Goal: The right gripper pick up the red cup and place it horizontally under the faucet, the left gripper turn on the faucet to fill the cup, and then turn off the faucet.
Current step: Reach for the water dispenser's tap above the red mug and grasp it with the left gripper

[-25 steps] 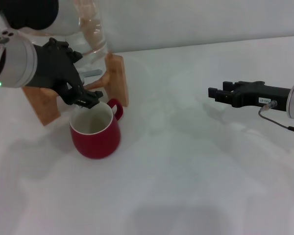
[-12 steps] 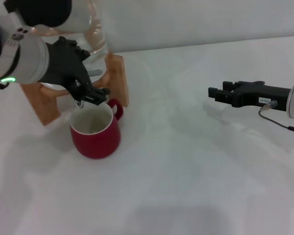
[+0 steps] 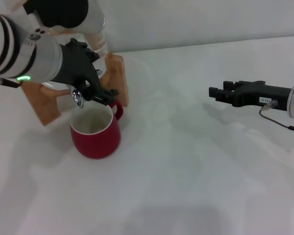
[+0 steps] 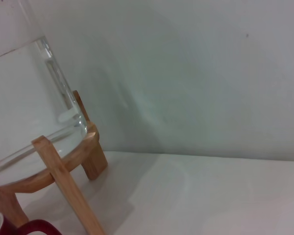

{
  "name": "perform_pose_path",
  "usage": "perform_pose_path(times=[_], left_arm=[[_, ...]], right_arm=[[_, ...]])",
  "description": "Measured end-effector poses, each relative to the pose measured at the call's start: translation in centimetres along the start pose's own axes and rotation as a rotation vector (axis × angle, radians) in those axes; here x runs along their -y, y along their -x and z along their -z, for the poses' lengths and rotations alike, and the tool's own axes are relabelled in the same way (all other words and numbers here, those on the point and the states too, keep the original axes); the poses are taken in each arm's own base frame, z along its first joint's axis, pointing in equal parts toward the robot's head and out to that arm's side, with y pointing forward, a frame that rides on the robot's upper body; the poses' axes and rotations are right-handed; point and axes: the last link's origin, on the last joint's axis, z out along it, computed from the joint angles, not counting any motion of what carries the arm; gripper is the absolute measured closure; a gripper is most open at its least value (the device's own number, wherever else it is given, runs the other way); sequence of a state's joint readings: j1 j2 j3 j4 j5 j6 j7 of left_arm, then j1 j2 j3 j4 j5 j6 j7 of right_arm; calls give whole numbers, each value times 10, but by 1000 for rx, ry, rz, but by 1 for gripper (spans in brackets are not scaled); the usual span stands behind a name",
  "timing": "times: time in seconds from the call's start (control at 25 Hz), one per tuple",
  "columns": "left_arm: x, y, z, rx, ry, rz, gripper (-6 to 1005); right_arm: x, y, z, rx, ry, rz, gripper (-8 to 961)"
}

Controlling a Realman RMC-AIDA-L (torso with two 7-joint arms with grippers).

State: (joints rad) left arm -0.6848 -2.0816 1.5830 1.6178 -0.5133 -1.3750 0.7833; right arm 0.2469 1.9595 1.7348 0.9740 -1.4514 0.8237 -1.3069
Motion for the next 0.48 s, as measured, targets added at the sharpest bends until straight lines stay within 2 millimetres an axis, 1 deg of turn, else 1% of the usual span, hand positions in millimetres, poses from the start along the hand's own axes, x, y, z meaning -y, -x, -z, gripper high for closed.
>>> perform_pose_path(times=[0.28, 0.48], left_arm=[[1, -1, -9, 1, 18, 6, 113], [1, 1, -11, 2, 21, 8, 113]], right_arm=[[0, 0, 0, 0, -1, 1, 403], [1, 0, 1, 0, -2, 0, 403]])
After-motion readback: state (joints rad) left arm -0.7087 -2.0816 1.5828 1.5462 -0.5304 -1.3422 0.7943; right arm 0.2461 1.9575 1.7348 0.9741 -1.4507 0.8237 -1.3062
